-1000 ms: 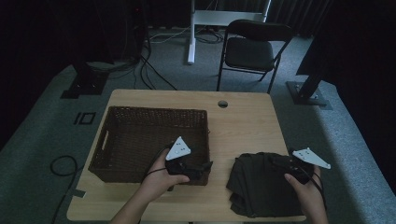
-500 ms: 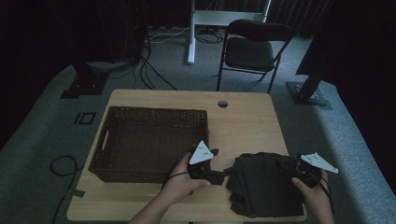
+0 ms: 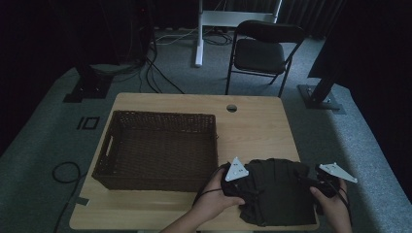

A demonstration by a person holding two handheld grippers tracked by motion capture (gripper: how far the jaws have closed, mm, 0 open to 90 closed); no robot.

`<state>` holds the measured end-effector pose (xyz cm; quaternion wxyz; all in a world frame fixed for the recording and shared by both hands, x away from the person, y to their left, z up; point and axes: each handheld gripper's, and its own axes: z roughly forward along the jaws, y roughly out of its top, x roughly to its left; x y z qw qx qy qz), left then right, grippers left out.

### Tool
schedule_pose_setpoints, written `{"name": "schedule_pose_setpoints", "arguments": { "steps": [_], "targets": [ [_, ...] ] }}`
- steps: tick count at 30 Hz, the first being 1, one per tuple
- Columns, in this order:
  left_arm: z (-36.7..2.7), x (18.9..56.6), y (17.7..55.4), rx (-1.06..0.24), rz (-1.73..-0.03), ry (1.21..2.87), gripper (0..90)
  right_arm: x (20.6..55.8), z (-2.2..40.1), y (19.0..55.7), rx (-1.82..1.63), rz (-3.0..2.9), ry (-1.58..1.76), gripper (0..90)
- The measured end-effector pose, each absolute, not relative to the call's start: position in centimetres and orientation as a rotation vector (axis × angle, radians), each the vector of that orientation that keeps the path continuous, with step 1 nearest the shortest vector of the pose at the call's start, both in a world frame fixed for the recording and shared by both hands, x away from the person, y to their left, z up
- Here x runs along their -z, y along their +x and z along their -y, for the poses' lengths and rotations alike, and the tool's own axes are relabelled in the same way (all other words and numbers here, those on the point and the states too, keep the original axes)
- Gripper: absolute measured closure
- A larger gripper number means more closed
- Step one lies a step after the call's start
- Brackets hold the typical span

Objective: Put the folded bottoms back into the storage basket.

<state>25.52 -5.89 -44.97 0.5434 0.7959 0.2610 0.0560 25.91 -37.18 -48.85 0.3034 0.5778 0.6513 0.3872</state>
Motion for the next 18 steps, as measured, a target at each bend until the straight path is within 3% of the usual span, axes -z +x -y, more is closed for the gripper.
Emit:
{"name": "schedule_pose_setpoints", "arguments": {
  "steps": [18],
  "targets": [
    [9.0, 50.1, 24.9, -0.159, -0.790, 1.940, 19.6, 52.0, 38.6, 26.0, -0.975, -1.766, 1.594, 12.8]
  ]
}}
